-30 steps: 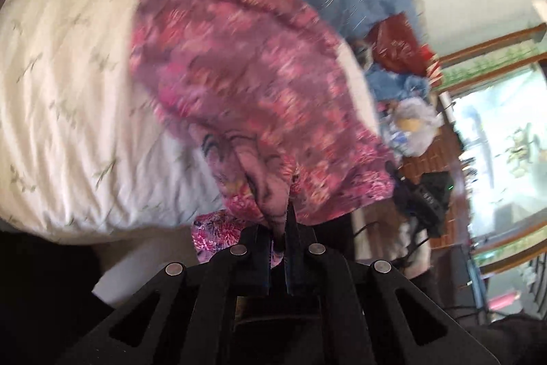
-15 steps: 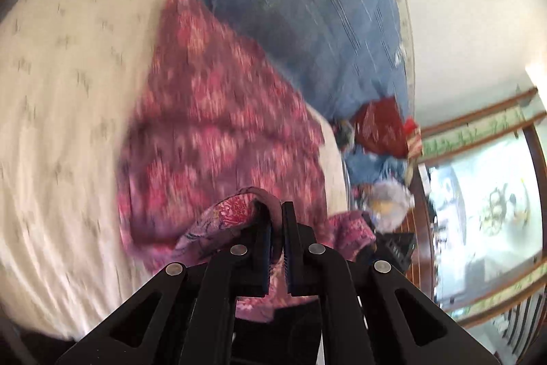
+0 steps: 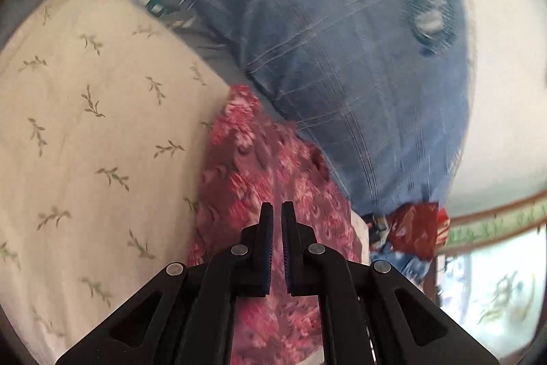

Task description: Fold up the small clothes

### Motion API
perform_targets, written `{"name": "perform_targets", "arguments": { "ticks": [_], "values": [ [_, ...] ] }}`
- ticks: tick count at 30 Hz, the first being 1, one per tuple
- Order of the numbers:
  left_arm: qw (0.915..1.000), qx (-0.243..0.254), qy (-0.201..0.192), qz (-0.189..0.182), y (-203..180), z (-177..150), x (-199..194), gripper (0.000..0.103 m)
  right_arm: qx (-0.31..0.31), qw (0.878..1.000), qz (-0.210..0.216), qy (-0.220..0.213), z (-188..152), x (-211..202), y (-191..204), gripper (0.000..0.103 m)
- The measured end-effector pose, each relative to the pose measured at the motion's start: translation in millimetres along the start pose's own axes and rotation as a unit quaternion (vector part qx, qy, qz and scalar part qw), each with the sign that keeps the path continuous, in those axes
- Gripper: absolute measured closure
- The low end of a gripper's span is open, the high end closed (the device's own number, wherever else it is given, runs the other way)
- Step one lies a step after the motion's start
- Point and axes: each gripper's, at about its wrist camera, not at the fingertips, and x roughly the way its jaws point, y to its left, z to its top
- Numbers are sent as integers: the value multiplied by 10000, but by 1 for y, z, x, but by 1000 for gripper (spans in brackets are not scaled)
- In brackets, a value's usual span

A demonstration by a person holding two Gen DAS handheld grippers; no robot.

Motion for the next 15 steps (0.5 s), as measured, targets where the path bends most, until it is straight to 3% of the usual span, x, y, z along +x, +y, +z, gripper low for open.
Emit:
{"name": "perform_targets", "arguments": {
  "ticks": [2,4,6,8,11,15],
  "values": [
    [9998,101,81,-140,-5,0,1,100,77,9998,-97,154,5,12,-6,98],
    [9984,546,107,-47,-16,-7,-5,97,133,9994,-210,223,9,17,-7,94],
    [9953,913,303,-92,-23,-22,-13,80,177,9991,-276,278,12,18,-9,94],
    [9925,1095,525,-170,-24,-39,-21,38,232,9986,-362,304,13,17,-11,93],
    [9886,1284,776,-154,-21,-64,-21,31,252,9986,-354,313,10,12,-13,89],
    [9835,1441,1083,150,-23,-71,8,31,440,9984,-233,262,2,4,-15,69]
  ]
}}
